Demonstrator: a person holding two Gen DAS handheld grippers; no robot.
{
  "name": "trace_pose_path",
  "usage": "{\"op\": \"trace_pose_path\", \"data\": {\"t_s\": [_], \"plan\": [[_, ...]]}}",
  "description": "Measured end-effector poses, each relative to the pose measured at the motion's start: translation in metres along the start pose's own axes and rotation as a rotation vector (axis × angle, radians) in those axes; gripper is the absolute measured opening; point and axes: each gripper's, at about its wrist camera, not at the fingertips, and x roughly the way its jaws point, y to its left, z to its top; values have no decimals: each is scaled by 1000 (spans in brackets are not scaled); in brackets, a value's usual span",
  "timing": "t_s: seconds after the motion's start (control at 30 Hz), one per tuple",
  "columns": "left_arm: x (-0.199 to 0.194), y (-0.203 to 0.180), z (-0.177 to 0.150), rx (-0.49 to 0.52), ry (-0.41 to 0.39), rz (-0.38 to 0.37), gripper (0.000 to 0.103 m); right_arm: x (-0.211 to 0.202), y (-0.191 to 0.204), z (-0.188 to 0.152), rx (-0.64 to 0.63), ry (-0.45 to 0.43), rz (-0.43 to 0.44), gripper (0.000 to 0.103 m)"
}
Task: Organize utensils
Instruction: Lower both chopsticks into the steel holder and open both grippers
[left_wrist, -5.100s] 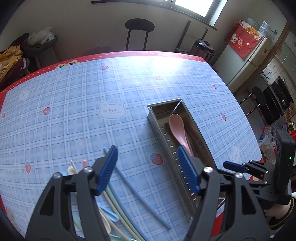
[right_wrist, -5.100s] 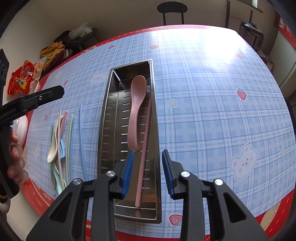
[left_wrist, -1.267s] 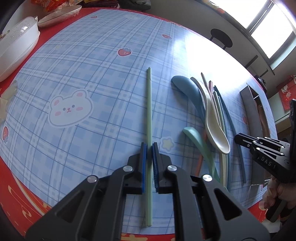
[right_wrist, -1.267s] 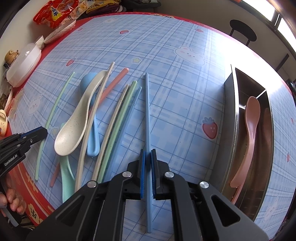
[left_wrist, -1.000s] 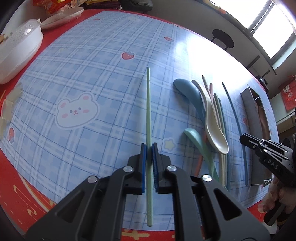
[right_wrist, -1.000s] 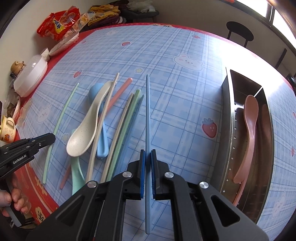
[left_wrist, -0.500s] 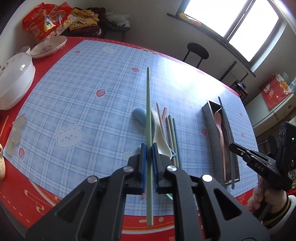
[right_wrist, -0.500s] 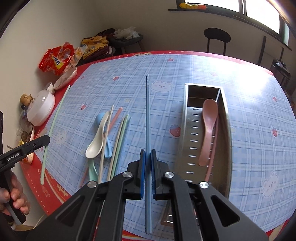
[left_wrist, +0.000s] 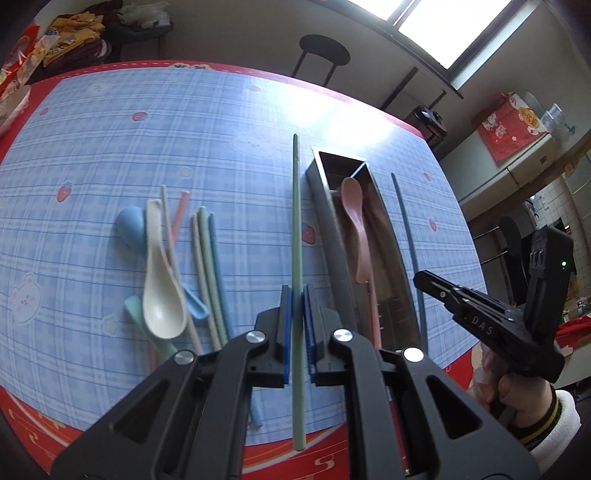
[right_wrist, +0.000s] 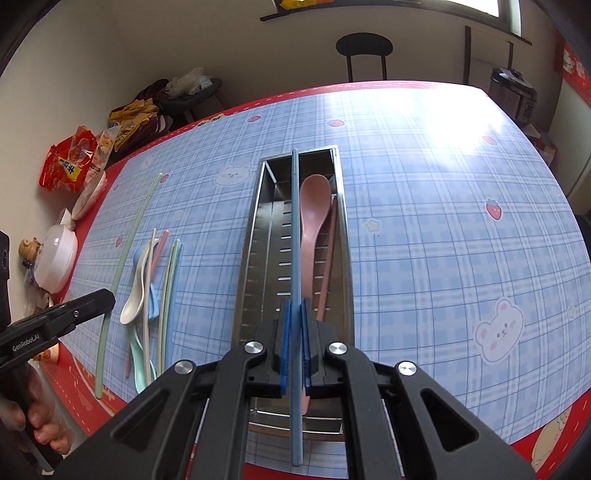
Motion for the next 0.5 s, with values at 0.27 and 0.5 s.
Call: {"op": "trace_pose_path", "data": {"t_s": [0.27,0.5], "plan": [[58,-44,11,19,103,-61,11,18,-11,10,57,47,1,6],[86,-50,21,-50,124,-71,11,29,-15,13,68,81,9,6]]}}
